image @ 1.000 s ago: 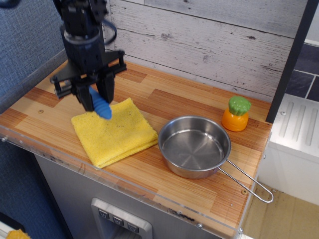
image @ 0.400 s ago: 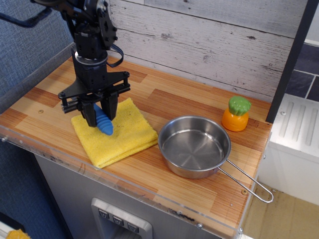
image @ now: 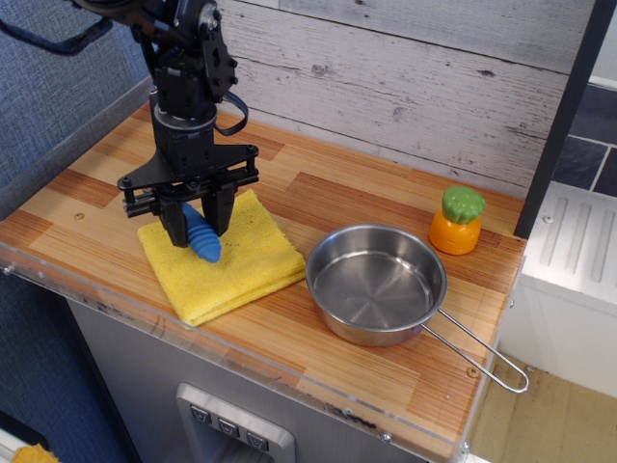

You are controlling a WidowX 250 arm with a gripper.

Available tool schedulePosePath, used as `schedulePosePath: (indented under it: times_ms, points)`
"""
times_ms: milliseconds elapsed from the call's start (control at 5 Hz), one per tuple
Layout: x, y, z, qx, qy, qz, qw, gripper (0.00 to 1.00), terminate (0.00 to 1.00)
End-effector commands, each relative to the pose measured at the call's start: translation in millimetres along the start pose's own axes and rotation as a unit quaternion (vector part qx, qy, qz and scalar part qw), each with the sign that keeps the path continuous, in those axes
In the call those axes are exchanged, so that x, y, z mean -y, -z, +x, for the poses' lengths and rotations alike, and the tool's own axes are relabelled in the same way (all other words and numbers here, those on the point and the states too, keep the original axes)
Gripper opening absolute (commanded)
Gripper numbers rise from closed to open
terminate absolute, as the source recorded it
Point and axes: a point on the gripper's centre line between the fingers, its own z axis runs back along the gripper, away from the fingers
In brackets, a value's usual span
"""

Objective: Place the spoon on the cloth

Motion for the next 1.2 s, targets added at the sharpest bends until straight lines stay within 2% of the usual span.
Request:
schedulePosePath:
  times_ms: [0, 400, 600, 800, 1000]
  points:
    - [7, -21, 8, 0.030, 0.001, -0.010, 0.9995, 1.00, 0.00]
    - [10, -33, 10, 0.044, -0.007, -0.022, 0.9988, 1.00, 0.00]
    - [10, -60, 15, 0.054, -0.034, -0.057, 0.9964, 1.00, 0.00]
    - [12, -92, 17, 0.070, -0.052, -0.076, 0.9933, 1.00, 0.00]
    - [17, -115, 16, 0.071, -0.066, -0.089, 0.9913, 1.00, 0.00]
